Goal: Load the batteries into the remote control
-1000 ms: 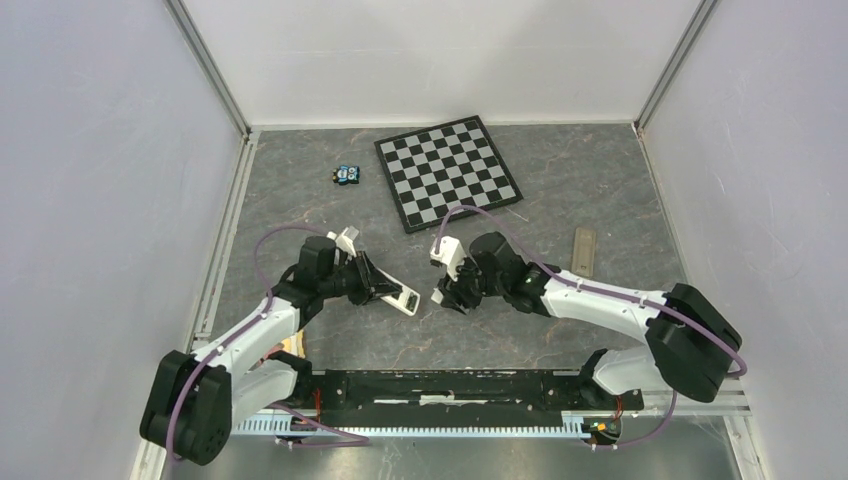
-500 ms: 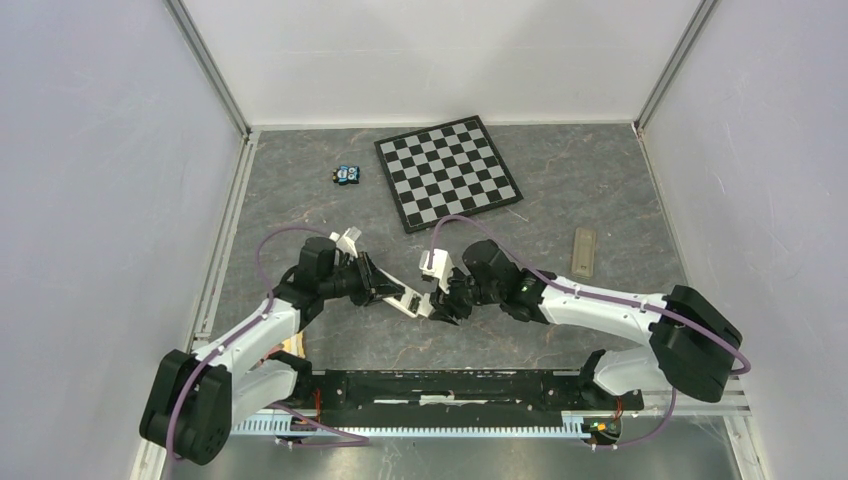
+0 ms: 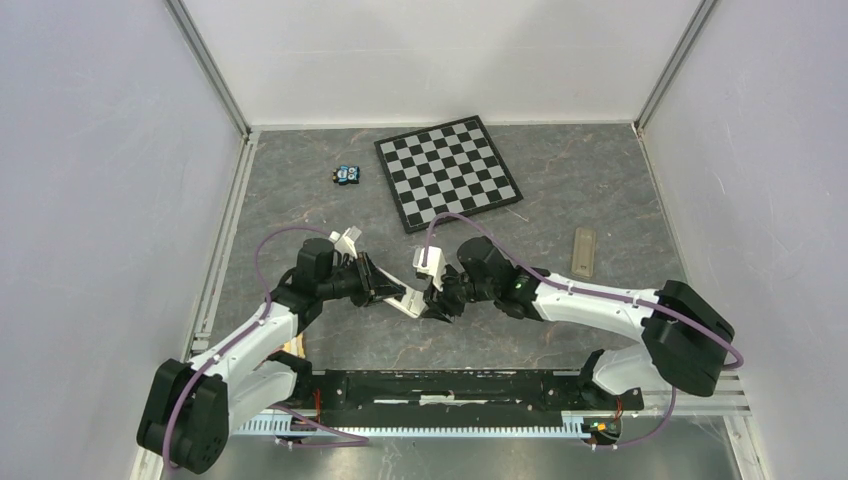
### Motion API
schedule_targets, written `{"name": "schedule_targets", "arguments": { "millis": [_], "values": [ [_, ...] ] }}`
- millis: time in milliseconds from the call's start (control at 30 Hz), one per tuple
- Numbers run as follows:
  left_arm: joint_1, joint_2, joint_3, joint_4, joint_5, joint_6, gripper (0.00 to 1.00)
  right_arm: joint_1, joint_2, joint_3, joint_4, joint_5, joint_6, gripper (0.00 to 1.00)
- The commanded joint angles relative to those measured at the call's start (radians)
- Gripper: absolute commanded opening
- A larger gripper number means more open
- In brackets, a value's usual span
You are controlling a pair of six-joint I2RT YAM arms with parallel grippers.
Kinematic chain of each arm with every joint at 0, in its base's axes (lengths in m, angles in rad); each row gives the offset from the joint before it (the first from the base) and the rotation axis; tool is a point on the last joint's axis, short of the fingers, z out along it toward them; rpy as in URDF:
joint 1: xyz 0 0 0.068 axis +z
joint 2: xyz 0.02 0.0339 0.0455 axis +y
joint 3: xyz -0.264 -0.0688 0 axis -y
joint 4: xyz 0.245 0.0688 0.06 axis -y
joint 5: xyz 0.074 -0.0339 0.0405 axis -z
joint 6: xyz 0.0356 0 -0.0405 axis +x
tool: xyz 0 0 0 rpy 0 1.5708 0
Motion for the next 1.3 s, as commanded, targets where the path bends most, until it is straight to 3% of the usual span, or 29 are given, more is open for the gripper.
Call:
{"name": "schedule_targets", "arguments": {
  "millis": [0, 1267],
  "values": [
    [-0.007, -0.018, 0.006, 0.049, 0.034, -0.017, 0.02, 0.008, 0.021, 0.053, 0.045, -0.008, 0.002, 0.39],
    [-0.009, -0.041, 0.003, 0.084, 0.046, -0.044, 0.02, 0.008, 0.082, 0.071, 0.025, 0.005, 0.031, 0.41]
  ]
}}
